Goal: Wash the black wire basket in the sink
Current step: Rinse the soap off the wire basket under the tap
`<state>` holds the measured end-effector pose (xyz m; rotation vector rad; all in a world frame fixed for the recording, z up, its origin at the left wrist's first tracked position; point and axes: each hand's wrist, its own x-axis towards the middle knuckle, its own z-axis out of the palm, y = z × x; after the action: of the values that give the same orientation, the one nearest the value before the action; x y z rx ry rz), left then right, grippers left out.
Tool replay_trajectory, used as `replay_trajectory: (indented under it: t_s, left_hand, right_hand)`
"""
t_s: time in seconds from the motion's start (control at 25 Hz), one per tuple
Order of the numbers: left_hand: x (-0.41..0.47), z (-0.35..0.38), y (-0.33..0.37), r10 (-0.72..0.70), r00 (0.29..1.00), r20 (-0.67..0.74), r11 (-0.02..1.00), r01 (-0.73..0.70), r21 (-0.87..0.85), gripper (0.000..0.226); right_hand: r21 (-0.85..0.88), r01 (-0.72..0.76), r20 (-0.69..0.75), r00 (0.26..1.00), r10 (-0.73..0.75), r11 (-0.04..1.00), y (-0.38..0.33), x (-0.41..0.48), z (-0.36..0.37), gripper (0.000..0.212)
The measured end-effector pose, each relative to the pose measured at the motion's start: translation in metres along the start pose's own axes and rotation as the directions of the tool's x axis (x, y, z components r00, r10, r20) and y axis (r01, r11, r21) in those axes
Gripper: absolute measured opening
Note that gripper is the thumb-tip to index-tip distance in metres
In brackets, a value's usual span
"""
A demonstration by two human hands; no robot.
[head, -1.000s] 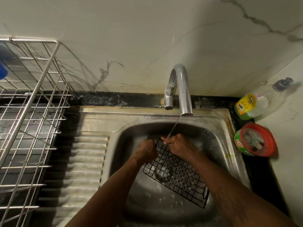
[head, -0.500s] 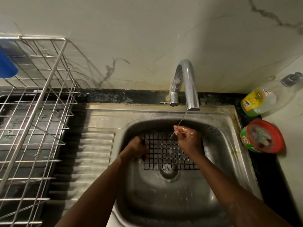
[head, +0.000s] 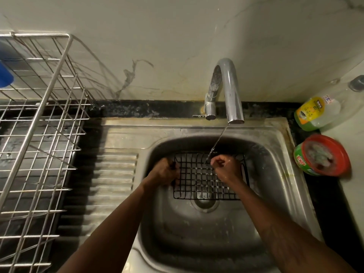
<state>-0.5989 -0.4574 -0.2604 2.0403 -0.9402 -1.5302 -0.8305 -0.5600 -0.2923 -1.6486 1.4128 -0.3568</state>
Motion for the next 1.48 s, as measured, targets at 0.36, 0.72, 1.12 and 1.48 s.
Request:
replay_trajectory:
  t_s: [0.36,0.72,1.12,1.48]
  left_hand:
    - [-0.016,0.003,0.011,-0.069,0.997,0.039,0.982,0.075,-0.172,0.015]
    - [-0.035,-0.004,0.028,-0.045,0.995,0.091,0.895,0.081,-0.439,0.012]
    - [-0.035,-0.005,0.02,0.029,0.997,0.078,0.891,0.01,-0.453,0.007]
    - [-0.025,-0.003,0.011,0.13,0.991,-0.036,0.842,-0.129,-0.523,0.006]
  right_hand:
    - [-0.468,0.546,0.285,0.838,-0.466,0.695,-0.043,0.012,0.035,0.057]
    - [-0.653,0.213,0.079,0.974,-0.214,0.727,-0.001,0.014,-0.025,0.066]
    - [-0.505,0.454,0.216,0.89,-0.402,0.734,-0.052,0.0,0.021,0.07]
    - [-0.297,0.439,-0.284,0.807,-0.518,0.848,-0.028,-0.007,-0.009,0.022]
